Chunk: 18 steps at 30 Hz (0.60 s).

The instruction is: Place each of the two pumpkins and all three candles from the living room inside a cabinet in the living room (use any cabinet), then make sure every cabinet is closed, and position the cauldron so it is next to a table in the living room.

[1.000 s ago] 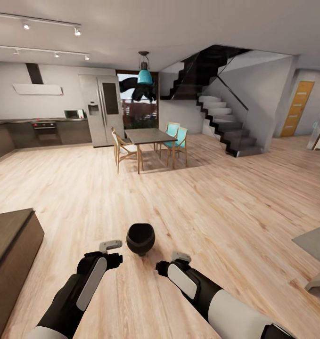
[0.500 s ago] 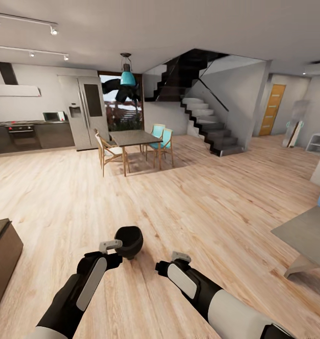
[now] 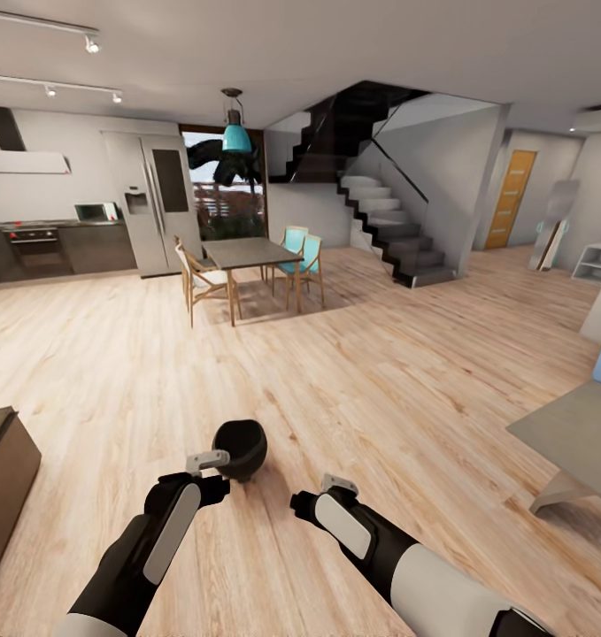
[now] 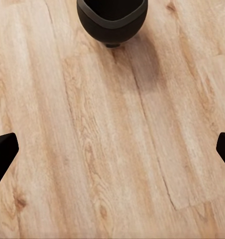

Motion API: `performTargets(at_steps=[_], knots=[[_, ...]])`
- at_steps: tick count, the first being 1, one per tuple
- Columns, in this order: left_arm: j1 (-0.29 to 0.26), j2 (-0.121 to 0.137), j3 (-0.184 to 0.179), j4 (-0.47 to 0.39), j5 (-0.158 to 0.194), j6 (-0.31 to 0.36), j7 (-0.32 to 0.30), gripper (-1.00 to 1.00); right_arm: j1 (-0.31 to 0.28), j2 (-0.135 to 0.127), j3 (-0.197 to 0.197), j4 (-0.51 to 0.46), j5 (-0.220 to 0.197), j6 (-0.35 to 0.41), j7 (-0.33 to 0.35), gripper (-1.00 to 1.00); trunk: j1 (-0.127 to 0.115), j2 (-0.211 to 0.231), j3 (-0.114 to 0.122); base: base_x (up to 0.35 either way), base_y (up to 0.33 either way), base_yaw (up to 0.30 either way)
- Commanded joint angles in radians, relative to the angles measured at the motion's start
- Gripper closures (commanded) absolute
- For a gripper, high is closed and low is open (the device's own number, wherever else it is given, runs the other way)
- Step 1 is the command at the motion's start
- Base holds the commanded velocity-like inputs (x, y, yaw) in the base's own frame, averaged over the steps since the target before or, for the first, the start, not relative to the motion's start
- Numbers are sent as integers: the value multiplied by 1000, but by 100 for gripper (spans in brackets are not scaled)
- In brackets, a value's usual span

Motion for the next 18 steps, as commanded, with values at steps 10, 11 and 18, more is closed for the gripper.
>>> performTargets(at_steps=[10, 11, 18], knots=[[-1, 1, -1, -1, 10, 2, 10, -100, -1, -1, 5, -3, -3, -6, -2, -100, 0, -1, -5, 0, 0, -48], [-1, 1, -1, -1, 10, 2, 10, -100, -1, -1, 5, -2, -3, -6, -2, -100, 0, -1, -5, 0, 0, -220], [-1, 1, -1, -1, 10, 2, 10, -100, -1, -1, 5, -1, -3, -6, 9, -100, 0, -1, -6, 0, 0, -265]])
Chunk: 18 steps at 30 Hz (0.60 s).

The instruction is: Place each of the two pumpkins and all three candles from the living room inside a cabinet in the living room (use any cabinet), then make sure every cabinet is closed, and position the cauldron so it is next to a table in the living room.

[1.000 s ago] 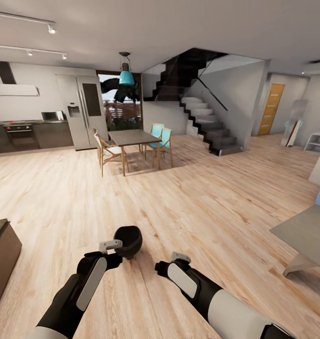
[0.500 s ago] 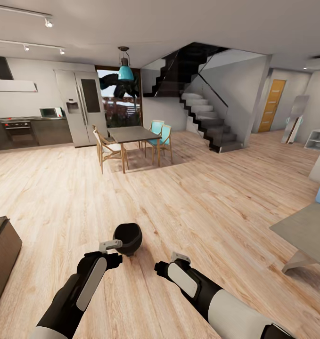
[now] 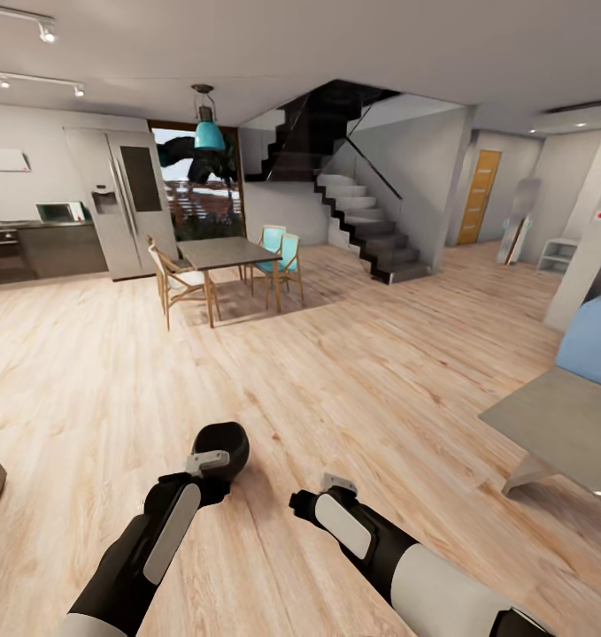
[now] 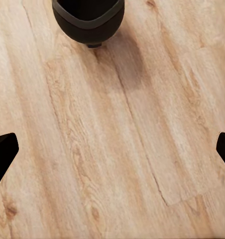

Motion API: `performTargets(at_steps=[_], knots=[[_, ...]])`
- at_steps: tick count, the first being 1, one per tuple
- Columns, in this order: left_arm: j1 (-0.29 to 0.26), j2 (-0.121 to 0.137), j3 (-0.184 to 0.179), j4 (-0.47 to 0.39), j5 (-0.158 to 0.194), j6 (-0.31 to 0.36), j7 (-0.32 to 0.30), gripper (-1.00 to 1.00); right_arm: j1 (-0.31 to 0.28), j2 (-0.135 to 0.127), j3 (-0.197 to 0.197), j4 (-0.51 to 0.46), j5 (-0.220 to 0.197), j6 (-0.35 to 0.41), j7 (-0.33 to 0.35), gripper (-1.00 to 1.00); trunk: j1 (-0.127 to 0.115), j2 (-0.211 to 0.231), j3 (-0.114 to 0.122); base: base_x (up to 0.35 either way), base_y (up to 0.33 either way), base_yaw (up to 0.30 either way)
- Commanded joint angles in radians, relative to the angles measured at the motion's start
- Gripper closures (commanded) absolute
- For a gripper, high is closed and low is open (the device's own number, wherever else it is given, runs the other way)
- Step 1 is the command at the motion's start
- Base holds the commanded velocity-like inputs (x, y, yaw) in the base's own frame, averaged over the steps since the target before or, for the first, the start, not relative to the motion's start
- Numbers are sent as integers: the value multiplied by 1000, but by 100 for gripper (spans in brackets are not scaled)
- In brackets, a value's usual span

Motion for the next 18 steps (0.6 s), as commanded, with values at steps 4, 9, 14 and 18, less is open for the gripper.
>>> performTargets(at_steps=[4, 9, 14, 18], knots=[[0, 0, -1, -1, 11, 2, 10, -100, -1, 0, 5, -1, -4, 4, 19, -100, 0, -1, -1, 0, 0, -279], [0, 0, -1, -1, 11, 2, 10, -100, -1, 0, 5, -1, -4, 4, 26, -100, 0, -1, -1, 0, 0, -280], [-1, 0, -1, -1, 11, 2, 10, -100, -1, 0, 5, -1, -4, 4, 26, -100, 0, -1, 1, 0, 0, -280], [-1, 0, -1, -1, 11, 2, 10, -100, -1, 0, 5, -1, -5, 4, 26, -100, 0, -1, 2, 0, 0, -280]])
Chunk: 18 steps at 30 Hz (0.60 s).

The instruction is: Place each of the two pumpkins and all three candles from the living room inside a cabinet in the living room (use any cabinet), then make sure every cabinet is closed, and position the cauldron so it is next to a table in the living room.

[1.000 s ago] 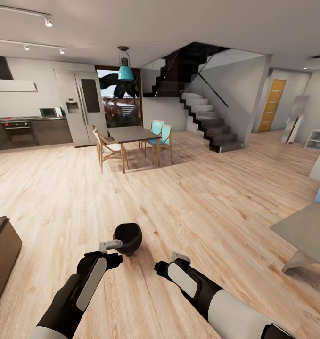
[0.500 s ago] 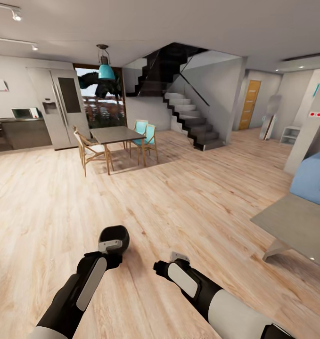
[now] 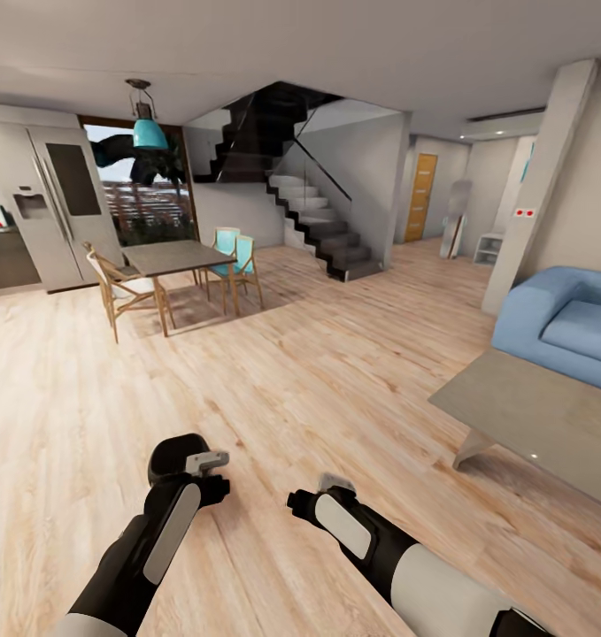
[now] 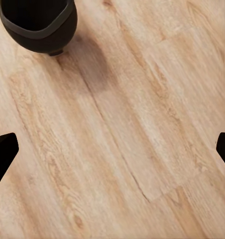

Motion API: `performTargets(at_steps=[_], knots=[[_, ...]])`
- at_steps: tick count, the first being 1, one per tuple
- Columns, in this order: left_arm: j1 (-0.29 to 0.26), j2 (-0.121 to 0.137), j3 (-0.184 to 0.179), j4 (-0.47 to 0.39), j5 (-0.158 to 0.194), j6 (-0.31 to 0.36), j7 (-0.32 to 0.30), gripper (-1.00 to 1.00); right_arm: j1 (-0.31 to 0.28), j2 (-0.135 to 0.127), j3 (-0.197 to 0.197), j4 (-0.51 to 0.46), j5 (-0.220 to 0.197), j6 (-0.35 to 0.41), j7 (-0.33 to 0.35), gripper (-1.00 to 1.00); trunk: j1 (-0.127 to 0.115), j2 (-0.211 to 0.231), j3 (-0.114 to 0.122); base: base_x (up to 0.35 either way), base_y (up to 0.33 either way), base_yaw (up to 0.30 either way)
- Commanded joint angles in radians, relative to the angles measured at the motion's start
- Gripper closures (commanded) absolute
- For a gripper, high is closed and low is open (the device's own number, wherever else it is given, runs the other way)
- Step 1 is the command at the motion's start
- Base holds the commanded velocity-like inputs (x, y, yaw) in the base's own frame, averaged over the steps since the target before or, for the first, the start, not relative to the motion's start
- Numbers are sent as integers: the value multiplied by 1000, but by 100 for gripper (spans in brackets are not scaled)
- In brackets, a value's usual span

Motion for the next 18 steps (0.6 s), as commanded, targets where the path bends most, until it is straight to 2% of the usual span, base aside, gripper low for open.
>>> performTargets(at_steps=[1, 18], knots=[[0, 0, -1, -1, 11, 2, 10, -100, -1, 0, 4, -1, -4, 2, -6, -100, 0, -1, -1, 0, 0, -280], [-1, 0, -1, -1, 11, 2, 10, -100, -1, 0, 4, -1, -6, 2, -6, -100, 0, -1, 6, 0, 0, -280]])
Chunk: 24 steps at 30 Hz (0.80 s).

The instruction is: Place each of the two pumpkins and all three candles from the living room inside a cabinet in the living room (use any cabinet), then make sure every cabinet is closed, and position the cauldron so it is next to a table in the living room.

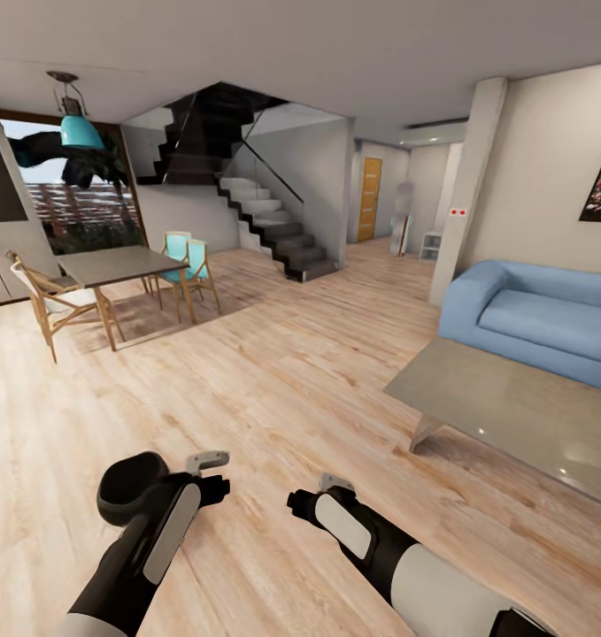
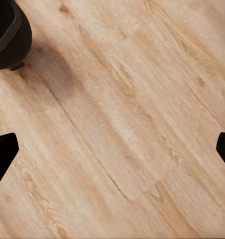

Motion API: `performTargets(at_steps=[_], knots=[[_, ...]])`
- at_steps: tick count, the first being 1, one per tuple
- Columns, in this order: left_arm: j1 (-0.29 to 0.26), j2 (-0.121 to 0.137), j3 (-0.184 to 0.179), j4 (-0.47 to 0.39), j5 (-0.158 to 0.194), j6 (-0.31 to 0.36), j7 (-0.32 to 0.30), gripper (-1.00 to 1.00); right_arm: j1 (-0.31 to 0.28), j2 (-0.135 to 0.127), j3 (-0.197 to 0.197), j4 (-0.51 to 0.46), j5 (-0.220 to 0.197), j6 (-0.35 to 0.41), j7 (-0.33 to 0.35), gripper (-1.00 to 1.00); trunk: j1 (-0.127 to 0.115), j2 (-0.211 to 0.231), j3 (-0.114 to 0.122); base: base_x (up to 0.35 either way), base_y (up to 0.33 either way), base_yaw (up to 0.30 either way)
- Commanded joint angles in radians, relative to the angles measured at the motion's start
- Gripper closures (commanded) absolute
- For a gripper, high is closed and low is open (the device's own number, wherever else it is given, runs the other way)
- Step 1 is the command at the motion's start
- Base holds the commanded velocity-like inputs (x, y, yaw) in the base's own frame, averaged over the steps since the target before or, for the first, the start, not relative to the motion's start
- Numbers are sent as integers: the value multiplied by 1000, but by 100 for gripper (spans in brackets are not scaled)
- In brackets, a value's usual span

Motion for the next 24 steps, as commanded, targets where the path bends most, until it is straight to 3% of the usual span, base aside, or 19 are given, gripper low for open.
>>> performTargets(at_steps=[1, 24], knots=[[0, 0, -1, -1, 11, 2, 10, -100, -2, 0, 5, -1, -4, 2, -6, -100, 0, -1, -1, 0, 0, -280], [0, 0, -1, -1, 9, 2, 10, -100, -1, 0, 4, 1, -5, 6, 0, -100, 0, -1, 8, 0, 0, -280]])
